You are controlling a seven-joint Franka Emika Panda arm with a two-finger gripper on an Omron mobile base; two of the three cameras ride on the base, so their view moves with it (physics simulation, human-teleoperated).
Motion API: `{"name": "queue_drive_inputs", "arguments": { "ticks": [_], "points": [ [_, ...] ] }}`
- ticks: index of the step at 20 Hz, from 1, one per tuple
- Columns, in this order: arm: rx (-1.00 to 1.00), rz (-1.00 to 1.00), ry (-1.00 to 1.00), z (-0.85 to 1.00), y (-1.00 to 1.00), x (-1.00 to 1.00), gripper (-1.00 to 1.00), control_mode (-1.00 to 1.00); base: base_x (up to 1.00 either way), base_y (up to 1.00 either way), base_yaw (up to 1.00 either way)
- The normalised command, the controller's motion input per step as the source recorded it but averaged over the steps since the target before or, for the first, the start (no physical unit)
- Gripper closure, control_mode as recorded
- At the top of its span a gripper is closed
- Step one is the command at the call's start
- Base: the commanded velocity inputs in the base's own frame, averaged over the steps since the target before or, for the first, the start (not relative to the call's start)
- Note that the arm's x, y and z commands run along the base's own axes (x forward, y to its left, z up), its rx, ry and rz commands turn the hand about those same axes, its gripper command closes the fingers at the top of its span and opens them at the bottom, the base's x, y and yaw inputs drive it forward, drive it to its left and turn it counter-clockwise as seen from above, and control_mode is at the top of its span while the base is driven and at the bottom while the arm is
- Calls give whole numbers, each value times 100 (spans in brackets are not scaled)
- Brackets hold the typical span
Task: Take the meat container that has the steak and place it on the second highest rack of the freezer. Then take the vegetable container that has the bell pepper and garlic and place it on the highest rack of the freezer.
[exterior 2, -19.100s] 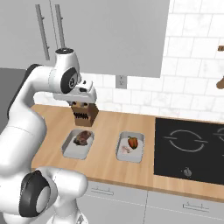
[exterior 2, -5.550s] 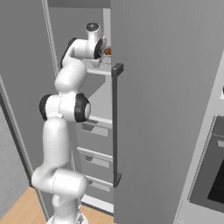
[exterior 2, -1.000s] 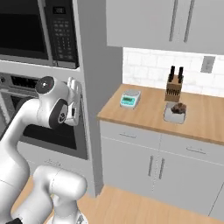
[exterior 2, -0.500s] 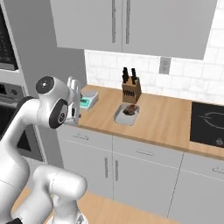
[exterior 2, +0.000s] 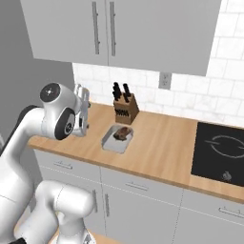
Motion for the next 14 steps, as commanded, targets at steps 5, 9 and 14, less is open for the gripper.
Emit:
{"name": "queue_drive_inputs", "arguments": {
  "ticks": [5, 9, 14],
  "points": [
    [8, 0, 11, -35, -27, 5, -100, -100, 4, -1, 0],
    [7, 0, 32, -64, -24, 3, -100, -100, 0, 0, 0],
    [0, 8, 38, -59, -1, 17, -100, -100, 0, 0, 0]
  ]
}}
